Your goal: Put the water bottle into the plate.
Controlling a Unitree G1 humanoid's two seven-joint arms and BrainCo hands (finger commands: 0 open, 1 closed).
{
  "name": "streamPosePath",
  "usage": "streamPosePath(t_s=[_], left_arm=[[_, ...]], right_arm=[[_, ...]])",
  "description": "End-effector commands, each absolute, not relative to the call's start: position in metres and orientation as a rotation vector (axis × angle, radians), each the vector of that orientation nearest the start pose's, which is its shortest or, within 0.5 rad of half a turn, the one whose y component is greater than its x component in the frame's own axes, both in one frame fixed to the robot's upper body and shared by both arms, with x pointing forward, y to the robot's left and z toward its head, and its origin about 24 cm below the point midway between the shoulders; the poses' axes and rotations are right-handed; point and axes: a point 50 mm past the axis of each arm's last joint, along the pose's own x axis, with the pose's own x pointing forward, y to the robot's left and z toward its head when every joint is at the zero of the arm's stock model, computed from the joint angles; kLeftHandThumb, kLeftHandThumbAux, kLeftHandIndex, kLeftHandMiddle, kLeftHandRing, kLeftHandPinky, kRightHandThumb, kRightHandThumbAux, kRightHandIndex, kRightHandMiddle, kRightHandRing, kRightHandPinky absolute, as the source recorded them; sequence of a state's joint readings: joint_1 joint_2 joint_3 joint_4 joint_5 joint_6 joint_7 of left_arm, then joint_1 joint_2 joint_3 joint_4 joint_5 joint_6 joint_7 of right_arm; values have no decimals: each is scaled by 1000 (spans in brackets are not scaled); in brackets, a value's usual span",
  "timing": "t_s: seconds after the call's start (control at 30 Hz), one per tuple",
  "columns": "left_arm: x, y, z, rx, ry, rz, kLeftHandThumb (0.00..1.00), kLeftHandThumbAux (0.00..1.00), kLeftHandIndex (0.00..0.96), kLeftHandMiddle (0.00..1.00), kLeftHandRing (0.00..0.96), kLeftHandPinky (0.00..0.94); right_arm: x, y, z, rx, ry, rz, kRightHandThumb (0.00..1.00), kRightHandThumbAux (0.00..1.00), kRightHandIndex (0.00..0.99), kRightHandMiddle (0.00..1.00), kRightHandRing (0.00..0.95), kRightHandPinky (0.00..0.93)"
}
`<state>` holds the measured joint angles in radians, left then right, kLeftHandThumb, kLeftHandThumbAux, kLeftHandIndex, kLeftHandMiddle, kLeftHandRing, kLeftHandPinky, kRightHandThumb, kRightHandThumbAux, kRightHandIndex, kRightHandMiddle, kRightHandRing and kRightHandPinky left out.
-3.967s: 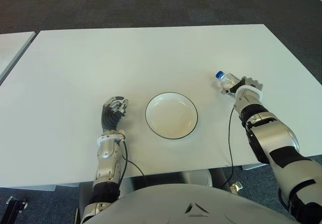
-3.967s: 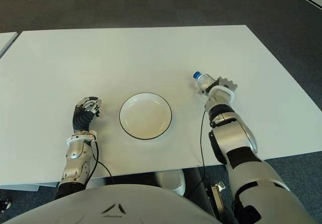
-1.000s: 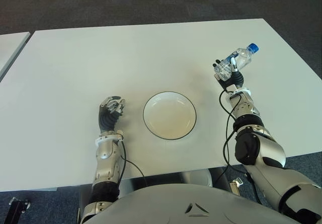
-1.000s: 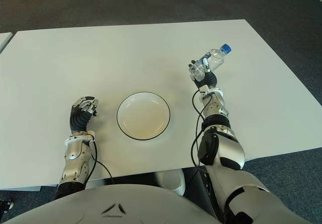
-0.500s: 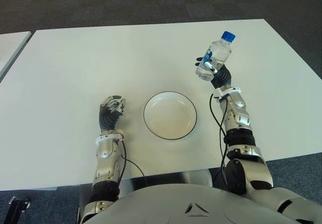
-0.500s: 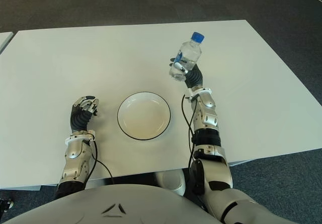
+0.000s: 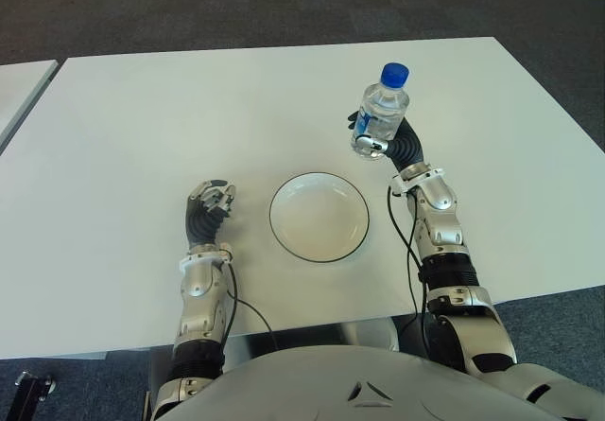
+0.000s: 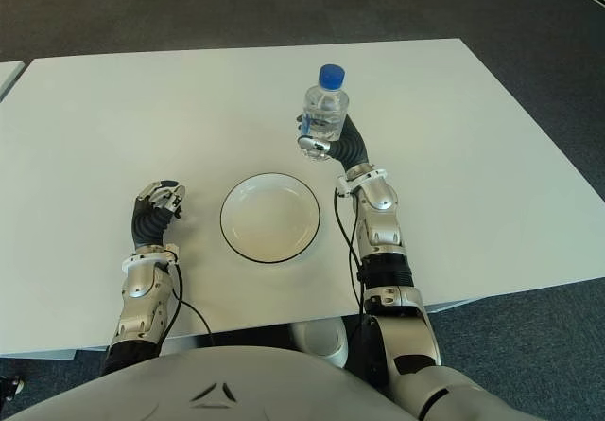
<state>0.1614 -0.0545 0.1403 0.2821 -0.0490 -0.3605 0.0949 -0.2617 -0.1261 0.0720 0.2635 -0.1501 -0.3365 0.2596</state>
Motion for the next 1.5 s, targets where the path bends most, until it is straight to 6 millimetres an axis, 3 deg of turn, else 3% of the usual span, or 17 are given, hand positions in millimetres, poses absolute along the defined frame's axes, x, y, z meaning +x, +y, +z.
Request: streamPosePath(t_s=[0.03, 0.37, 0.67, 1.17, 1.5], left_arm=[[196, 185, -33, -86, 128, 314, 705, 718, 435, 733, 728, 727], [196, 185, -34, -80, 131, 319, 705, 718, 435, 726, 722, 722], [196, 185, -34, -68, 135, 328, 706, 718, 434, 731, 729, 727], [194, 185, -33, -75, 131, 325, 706, 719, 434, 721, 718, 719], [194, 186, -33, -72, 129, 322, 706, 718, 434, 721, 720, 729]], right_arm=[[285, -112, 77, -557, -333, 476, 704, 723, 439, 868, 864, 842], [282, -91, 60, -930, -309, 522, 705, 724, 439, 856, 854, 846], [279, -86, 43, -1131, -259, 578, 705, 724, 439, 861, 864, 863], [271, -75, 34, -1510, -156, 625, 701, 724, 439, 838, 845, 856], [270, -71, 30, -1661, -134, 662, 698, 725, 438, 819, 831, 845]])
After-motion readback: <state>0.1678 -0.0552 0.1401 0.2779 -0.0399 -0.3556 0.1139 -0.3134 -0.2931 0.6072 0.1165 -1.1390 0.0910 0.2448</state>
